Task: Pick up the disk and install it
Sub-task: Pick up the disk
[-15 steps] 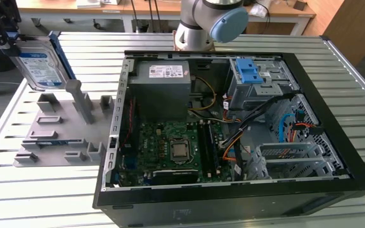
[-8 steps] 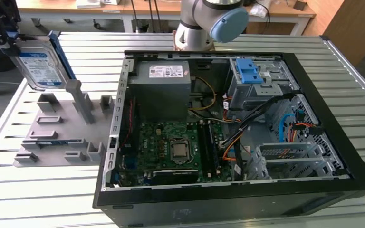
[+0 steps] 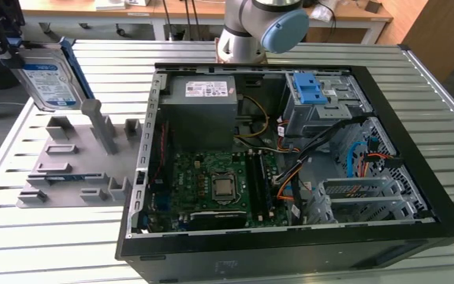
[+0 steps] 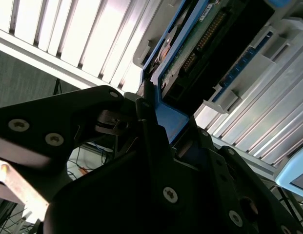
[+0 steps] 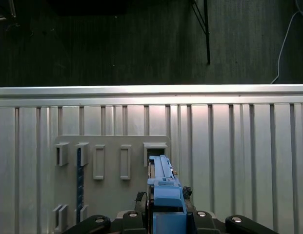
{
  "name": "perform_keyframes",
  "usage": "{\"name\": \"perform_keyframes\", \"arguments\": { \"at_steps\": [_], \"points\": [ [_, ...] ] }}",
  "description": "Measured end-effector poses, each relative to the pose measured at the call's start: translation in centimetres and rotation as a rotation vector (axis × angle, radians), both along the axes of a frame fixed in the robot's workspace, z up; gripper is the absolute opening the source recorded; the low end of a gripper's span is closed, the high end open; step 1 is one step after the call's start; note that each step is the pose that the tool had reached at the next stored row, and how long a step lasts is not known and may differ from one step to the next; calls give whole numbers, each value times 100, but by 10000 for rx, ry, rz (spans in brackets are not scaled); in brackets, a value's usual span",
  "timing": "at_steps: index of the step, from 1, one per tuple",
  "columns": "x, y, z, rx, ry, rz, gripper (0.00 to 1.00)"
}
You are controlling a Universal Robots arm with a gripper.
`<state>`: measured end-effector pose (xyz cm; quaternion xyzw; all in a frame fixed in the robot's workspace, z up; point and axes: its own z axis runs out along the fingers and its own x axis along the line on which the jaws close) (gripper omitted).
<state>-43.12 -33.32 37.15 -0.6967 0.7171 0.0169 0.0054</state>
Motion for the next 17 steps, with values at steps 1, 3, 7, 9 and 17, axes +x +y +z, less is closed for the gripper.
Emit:
{"name": "perform_keyframes", "arguments": {
  "at_steps": [1,3,7,9,17],
  "points": [
    [0,0,7,0,0,0,36],
    [0,0,24,1,1,1,36],
    [0,0,63,1,1,0,36],
    [0,0,85,1,1,0,36],
    [0,0,158,1,1,1,36]
  ]
}}
